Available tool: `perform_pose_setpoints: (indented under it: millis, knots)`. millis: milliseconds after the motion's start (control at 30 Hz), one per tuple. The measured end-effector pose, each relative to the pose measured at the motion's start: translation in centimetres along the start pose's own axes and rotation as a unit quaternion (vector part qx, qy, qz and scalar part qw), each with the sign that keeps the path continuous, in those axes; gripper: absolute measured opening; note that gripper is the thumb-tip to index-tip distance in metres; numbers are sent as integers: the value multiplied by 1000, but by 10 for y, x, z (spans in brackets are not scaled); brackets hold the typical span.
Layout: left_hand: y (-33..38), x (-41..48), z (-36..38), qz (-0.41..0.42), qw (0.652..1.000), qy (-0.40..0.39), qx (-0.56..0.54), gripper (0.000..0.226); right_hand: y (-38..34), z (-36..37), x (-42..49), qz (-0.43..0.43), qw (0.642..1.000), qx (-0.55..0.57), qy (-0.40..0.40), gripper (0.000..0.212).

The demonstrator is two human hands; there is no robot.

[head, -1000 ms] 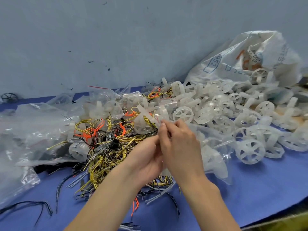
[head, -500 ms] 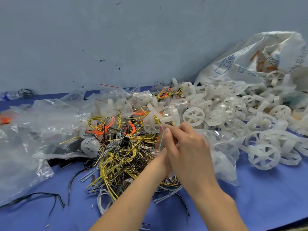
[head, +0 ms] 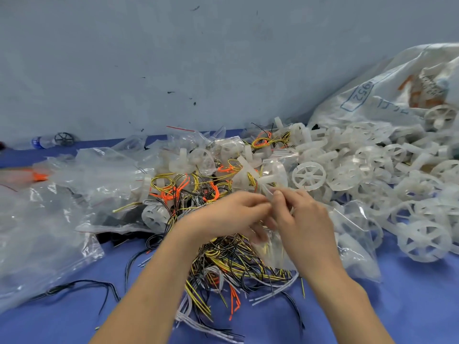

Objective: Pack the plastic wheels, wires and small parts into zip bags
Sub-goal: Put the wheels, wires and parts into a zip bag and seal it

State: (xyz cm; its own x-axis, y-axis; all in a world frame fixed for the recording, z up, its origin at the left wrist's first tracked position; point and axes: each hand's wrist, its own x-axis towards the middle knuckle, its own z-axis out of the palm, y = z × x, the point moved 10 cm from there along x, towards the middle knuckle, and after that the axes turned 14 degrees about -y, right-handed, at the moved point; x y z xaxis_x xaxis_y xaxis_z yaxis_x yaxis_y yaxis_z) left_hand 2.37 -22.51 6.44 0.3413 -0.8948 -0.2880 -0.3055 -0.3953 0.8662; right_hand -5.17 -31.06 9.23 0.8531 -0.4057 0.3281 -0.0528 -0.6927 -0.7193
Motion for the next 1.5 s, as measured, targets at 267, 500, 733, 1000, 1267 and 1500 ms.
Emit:
perform_pose_setpoints:
  millis: [267,500,733,1000,1267,1500]
  knots:
    - [-44,-116,-145,-49,900,400,166,22,2,3,0,10,998,-67,-9,23]
    - [-101,-118,-141,-175,870,360,287,28,-23,-35,-19,-16,976,-108,187,23]
    - [-101,-120,-149,-210,845,364,331,27,0,20,-3,26,999,-29,-24,31]
    - [-75,-106,-152,-151,839,414,318,27,-5,52,-8,26,989,-77,-126,38]
    - [-77,-55,-113,-136,923,228,280,35,-6,87,-20,20,962,-170,-211,42]
    - [-81,-43,-87,-183,896,154,374,47,-2,83,-14,28,968,-147,-201,40]
